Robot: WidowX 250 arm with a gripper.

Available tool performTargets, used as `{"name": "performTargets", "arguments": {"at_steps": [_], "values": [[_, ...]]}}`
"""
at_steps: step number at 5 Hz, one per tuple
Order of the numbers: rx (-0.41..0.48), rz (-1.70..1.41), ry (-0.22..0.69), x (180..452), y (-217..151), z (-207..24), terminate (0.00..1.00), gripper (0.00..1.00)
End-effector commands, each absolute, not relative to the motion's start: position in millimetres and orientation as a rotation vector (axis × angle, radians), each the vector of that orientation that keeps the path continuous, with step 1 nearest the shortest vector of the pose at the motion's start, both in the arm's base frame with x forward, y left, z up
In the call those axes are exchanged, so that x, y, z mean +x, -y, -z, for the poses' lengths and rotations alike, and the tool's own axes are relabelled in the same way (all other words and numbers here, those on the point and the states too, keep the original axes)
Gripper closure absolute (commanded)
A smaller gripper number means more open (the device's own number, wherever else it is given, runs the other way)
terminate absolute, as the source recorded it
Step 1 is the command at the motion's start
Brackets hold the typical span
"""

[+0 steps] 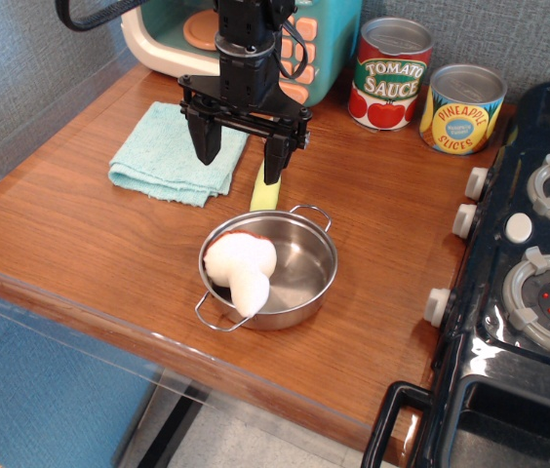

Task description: Put the mushroom on the blue cloth.

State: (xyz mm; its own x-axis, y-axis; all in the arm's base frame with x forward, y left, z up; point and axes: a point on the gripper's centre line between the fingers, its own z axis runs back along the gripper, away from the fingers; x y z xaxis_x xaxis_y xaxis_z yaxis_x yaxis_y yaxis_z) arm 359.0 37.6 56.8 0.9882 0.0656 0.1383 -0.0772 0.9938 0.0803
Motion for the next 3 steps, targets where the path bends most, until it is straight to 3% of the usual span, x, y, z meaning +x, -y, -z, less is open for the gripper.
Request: {"name": "performTargets", "arguments": {"at_steps": [1, 3], "values": [[0.086, -0.072, 0.136, 359, -38, -57, 0.00, 0.00], [-0.009, 0.054, 0.241, 323, -12, -93, 0.00, 0.00]]}}
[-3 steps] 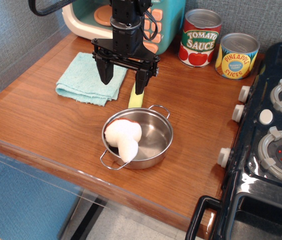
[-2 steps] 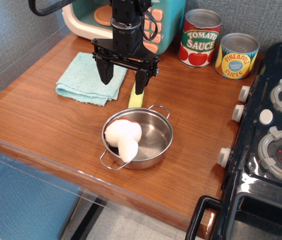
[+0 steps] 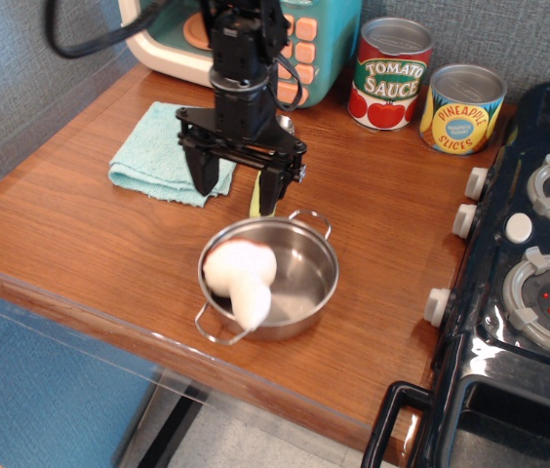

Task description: Put the mushroom on the blue cloth.

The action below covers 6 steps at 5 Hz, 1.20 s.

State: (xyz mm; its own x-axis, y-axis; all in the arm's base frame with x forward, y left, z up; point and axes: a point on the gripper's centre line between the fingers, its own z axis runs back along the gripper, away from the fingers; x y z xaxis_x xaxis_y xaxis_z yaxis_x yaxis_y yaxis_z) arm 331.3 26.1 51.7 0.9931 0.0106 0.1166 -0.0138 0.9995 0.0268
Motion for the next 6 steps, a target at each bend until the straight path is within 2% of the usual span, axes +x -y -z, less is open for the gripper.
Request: {"name": "performTargets", "arguments": {"at_steps": [1, 2, 4, 6], "values": [[-0.008, 0.141, 0.303, 293, 6, -111, 0.00, 0.00], [-0.004, 0.170, 0.272, 280, 12, -104, 0.00, 0.00], [0.065, 0.213, 0.158, 270, 17, -64, 0.00, 0.00], [0.120, 0.187, 0.054, 281, 15, -28, 0.00, 0.00]]}}
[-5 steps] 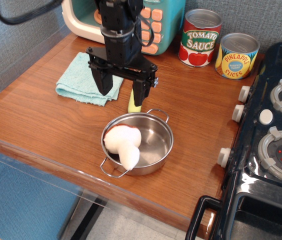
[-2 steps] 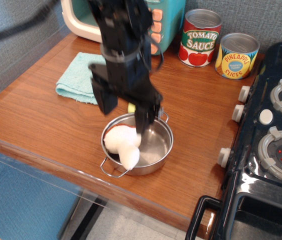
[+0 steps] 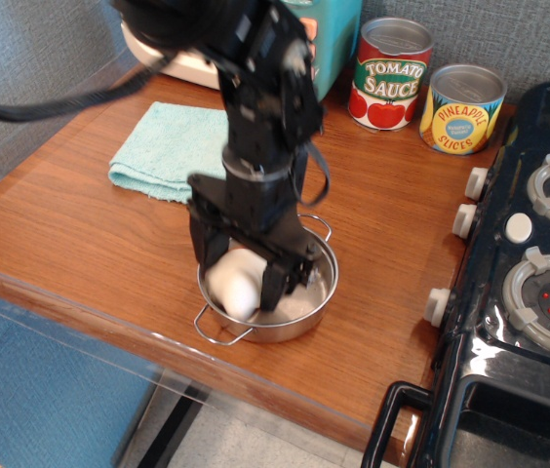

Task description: Put the mushroom on the blue cloth.

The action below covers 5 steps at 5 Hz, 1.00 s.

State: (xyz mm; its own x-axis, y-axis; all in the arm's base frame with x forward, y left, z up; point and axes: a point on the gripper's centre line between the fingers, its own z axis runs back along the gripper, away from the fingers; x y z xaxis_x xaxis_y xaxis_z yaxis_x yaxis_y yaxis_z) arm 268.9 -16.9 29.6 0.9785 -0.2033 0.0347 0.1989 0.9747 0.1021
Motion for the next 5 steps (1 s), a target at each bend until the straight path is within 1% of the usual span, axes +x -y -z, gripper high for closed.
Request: {"name": "performTargets", "arguments": {"at_steps": [1, 2, 3, 4, 5], "values": [[0.113, 0.157, 0.050, 286, 10, -23, 0.00, 1.00], [0.056, 0.144, 0.116, 292, 7, -47, 0.00, 1.00], [-0.008, 0.093, 0.253, 307, -9, -95, 0.00, 1.00], [-0.036, -0.053, 0.296, 342, -48, -117, 0.00, 1.00], [-0.019, -0.159, 0.263, 384, -75, -104, 0.00, 1.00]]}}
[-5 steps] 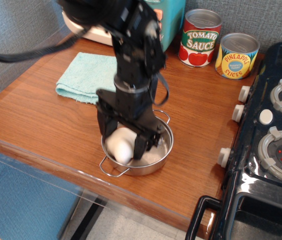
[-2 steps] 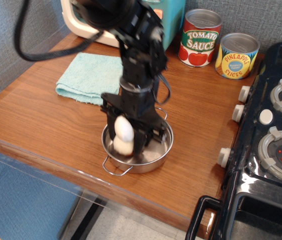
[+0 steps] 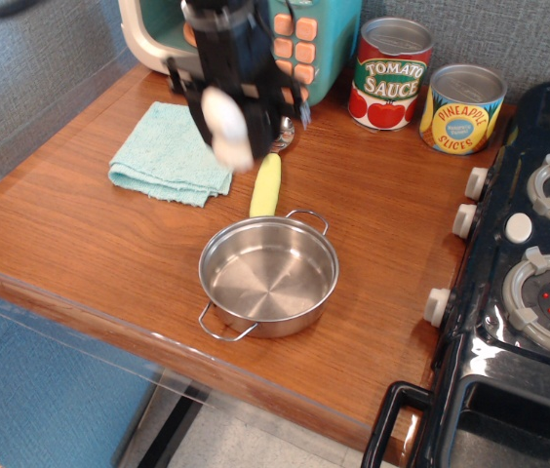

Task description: Put the mushroom on the blue cloth.

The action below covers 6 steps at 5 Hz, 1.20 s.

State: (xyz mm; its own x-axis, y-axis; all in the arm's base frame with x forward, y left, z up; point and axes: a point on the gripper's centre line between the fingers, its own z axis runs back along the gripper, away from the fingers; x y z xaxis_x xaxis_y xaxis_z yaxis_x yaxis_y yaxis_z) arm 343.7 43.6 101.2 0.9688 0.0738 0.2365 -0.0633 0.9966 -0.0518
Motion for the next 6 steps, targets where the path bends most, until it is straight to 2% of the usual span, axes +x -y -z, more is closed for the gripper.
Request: {"name": "performTargets", "arguments": {"at_steps": [1, 2, 4, 5, 6], "values": [[0.010, -0.219, 0.246, 416, -91, -96, 0.00, 1.00], [0.026, -0.244, 0.233, 431, -101, -89, 0.00, 1.00], [0.071, -0.271, 0.237, 426, -115, -91, 0.00, 1.00], [0.077, -0.298, 0.215, 421, -123, -89, 0.00, 0.00], [0.081, -0.302, 0.206, 419, -126, -89, 0.00, 0.00]]}}
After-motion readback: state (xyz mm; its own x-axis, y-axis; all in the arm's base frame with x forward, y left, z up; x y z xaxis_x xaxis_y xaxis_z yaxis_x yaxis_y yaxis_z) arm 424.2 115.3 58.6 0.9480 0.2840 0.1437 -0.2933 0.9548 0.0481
